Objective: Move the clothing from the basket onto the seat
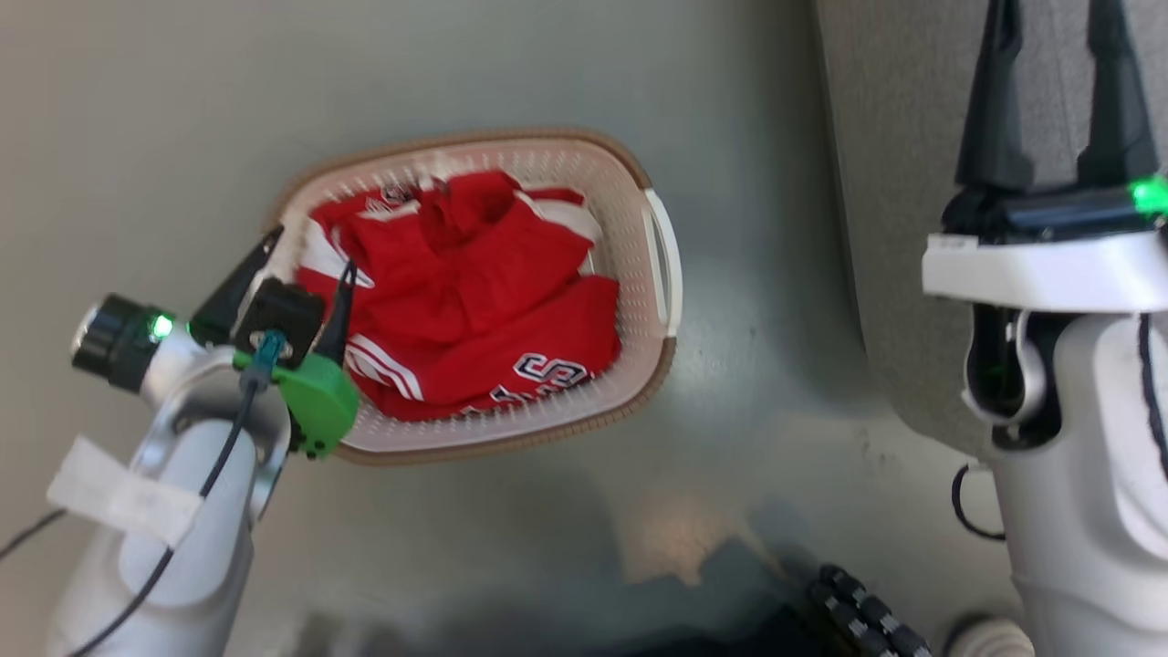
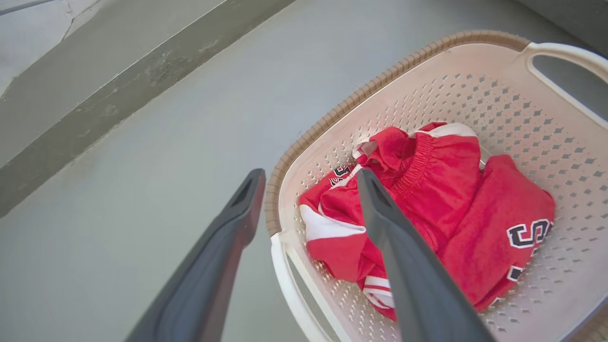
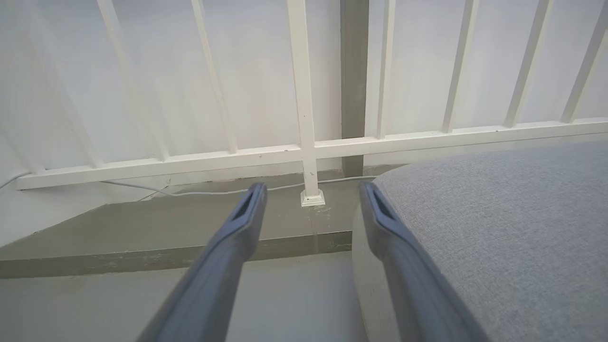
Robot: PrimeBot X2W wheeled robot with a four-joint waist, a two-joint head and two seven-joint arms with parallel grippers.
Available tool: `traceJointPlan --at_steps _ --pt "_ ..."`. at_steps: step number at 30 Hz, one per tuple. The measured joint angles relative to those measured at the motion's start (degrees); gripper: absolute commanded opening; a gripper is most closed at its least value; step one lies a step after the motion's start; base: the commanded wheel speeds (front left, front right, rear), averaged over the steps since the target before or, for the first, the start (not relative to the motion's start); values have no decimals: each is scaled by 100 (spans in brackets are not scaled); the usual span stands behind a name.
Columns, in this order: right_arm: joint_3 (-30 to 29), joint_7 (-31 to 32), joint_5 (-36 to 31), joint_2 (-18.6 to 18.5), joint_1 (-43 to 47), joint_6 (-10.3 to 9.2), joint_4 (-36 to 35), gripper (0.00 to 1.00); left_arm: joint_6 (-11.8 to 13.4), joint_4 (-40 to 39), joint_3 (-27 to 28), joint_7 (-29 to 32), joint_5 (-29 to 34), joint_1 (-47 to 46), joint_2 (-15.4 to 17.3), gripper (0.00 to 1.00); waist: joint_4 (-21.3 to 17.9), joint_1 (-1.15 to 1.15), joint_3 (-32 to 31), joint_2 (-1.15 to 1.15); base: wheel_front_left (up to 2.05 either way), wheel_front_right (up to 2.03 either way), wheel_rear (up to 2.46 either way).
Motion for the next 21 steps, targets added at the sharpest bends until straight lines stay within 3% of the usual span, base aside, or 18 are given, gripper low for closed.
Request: traceJointPlan --at_steps 9,21 --pt "-80 0 107 27 -405 -1 10 100 -98 573 -249 4 303 -554 79 100 -219 0 710 0 0 0 0" --pt "24 0 191 41 -614 0 122 100 -156 1209 -623 86 667 -866 169 100 -407 0 971 0 0 0 0"
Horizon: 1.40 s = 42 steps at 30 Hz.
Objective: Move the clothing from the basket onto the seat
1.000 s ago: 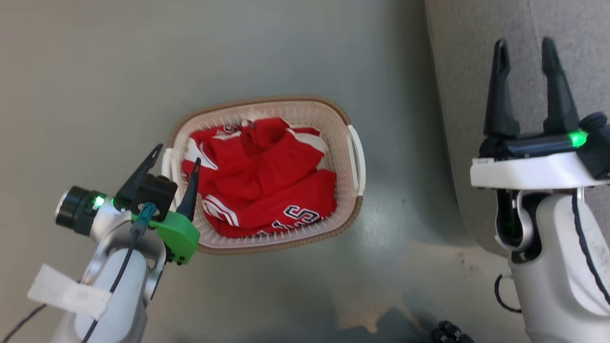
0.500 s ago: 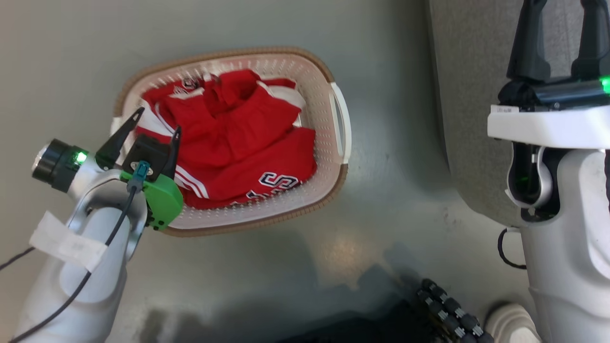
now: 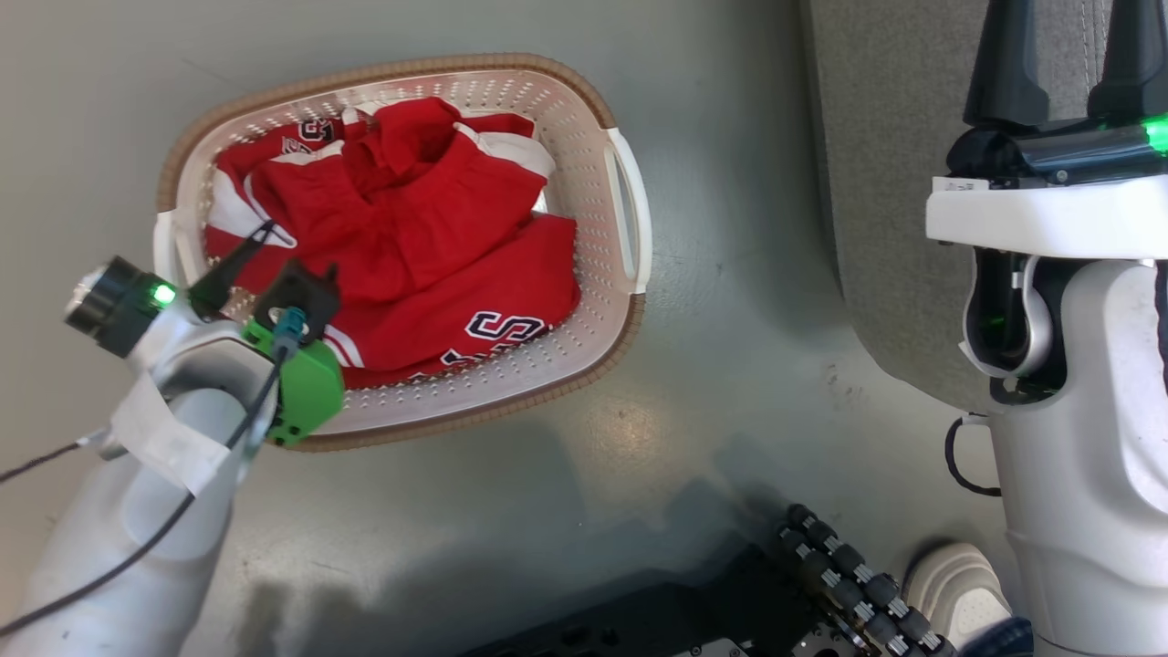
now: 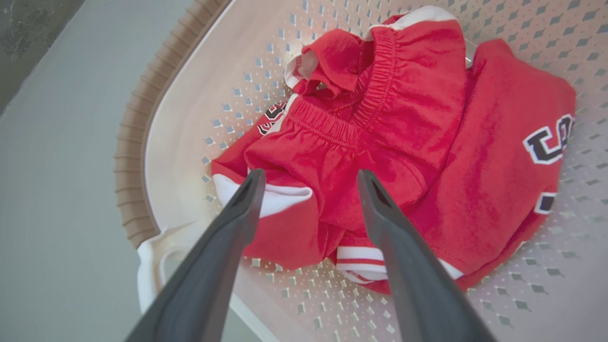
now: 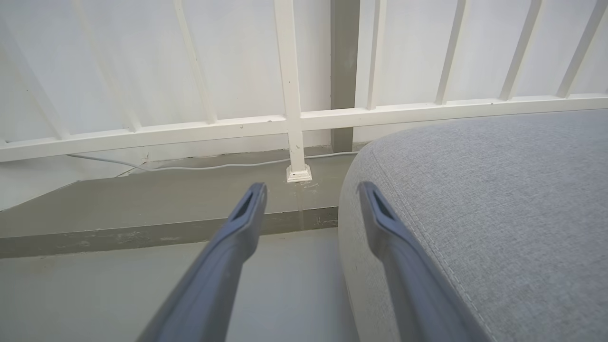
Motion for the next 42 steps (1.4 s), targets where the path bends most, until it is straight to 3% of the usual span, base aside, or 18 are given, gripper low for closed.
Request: traceJointPlan --at_steps 17,26,28,31,32,42 --pt "183 0 355 20 -99 -52 69 100 10 643 -178 280 386 -418 162 100 -272 0 190 0 0 0 0" --pt "259 0 455 23 -114 -60 85 100 207 927 -299 580 731 -653 188 100 -364 0 217 0 0 0 0" --pt "277 0 464 24 -124 -100 87 100 210 995 -336 634 737 -684 188 82 -382 0 218 0 0 0 0" --pt "305 0 511 24 -165 -100 92 100 209 1077 -401 684 759 -706 179 14 -405 0 216 0 0 0 0" --pt "311 0 512 24 -189 -100 93 100 209 1089 -421 684 770 -706 177 0 -412 0 215 0 0 0 0" --pt "270 0 602 26 -205 -112 138 100 209 1154 -472 563 768 -768 -43 0 -446 0 155 0 0 0 0"
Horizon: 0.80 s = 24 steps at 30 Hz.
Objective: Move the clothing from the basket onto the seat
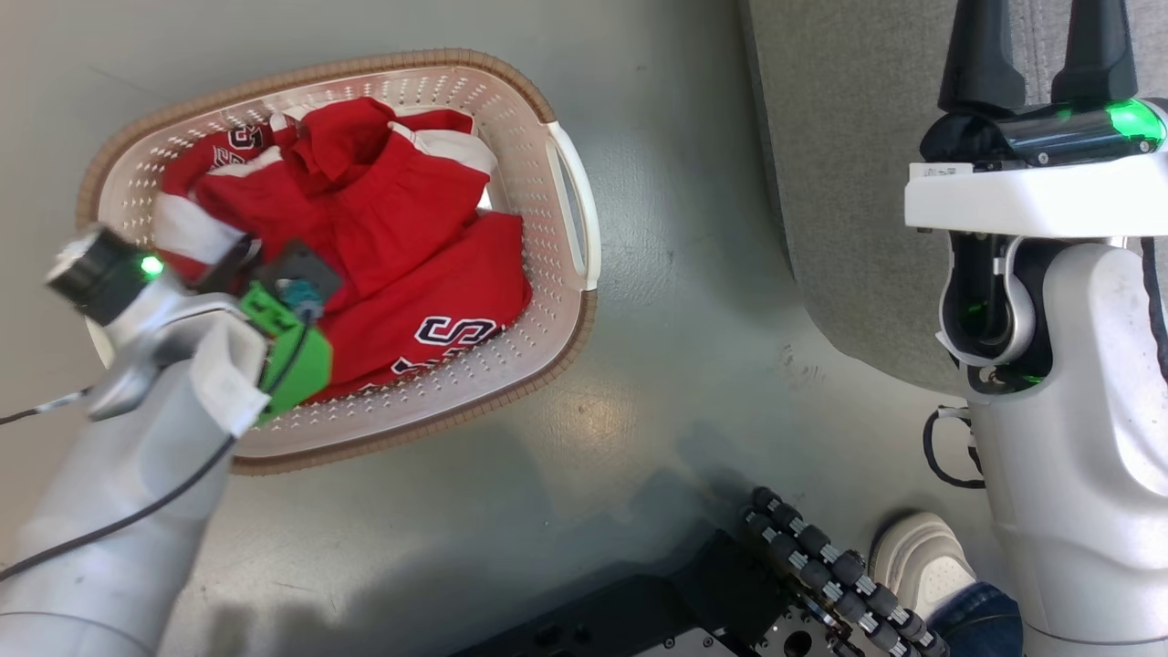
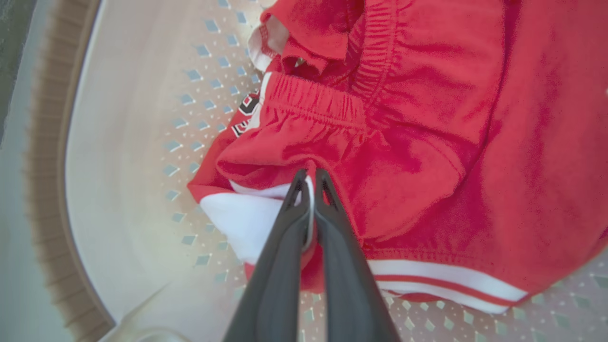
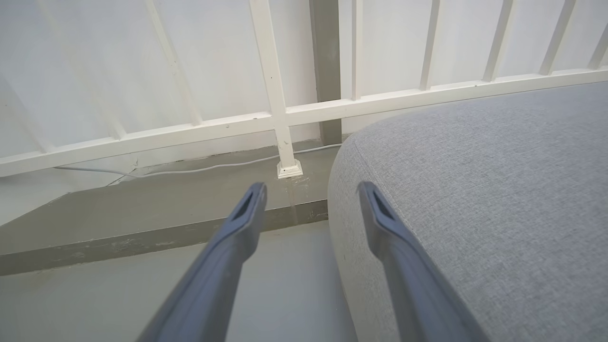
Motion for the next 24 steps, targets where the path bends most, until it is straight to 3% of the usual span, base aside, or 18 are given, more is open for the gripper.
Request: traceJointPlan --at_steps 17,24 --pt "-322 0 -358 -2 26 -30 346 100 8 -327 321 -1158 -857 -7 -944 0 336 0 -652 0 0 0 0" --pt "-454 0 -591 -4 277 96 567 100 7 -612 563 -1389 -1305 15 -1081 0 576 0 -1110 0 0 0 0"
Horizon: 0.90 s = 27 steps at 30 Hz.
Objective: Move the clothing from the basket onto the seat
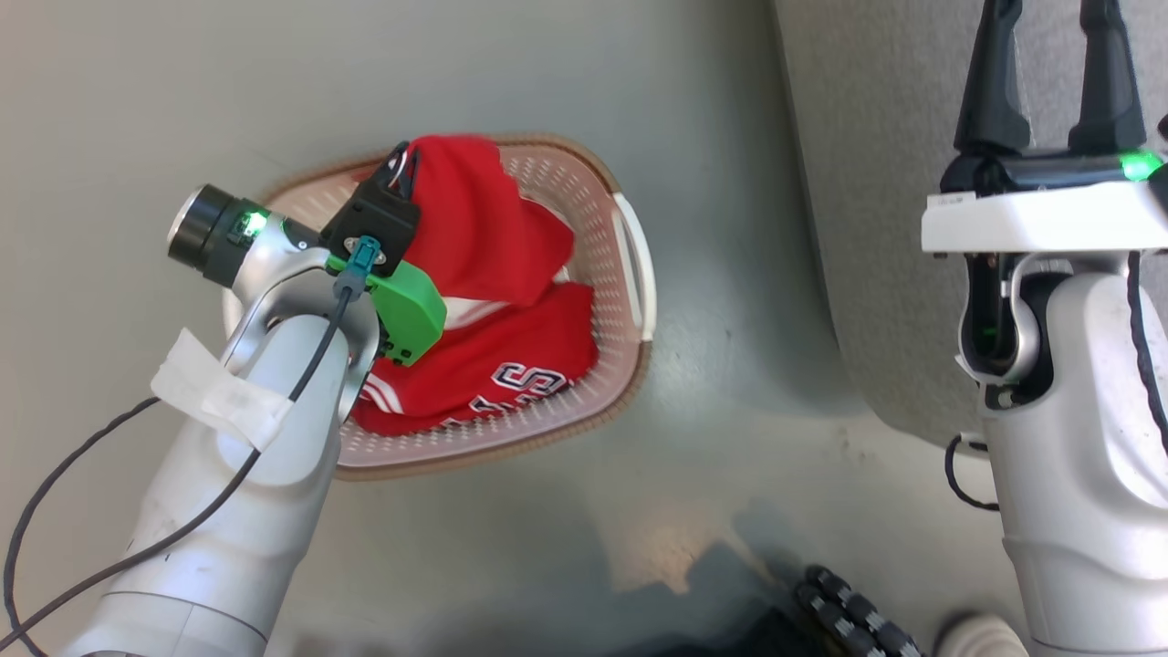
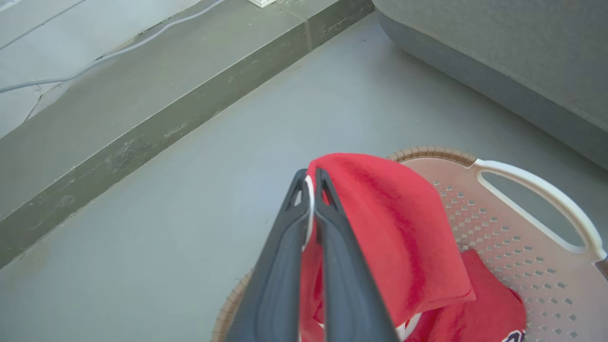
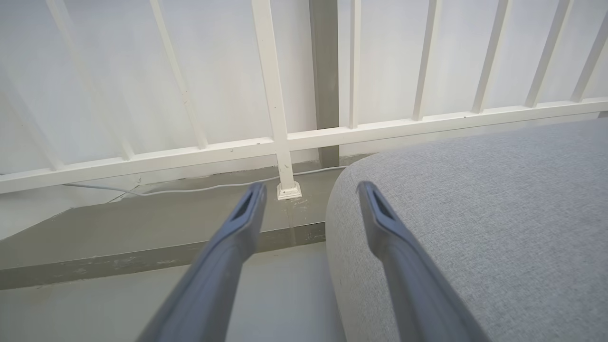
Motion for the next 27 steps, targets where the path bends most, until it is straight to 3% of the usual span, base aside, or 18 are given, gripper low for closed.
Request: traceJointPlan --at_steps 27 --pt "-54 0 -238 -97 1041 531 802 100 -216 -605 -242 -64 -606 -14 -93 0 904 0 -2173 0 0 0 0"
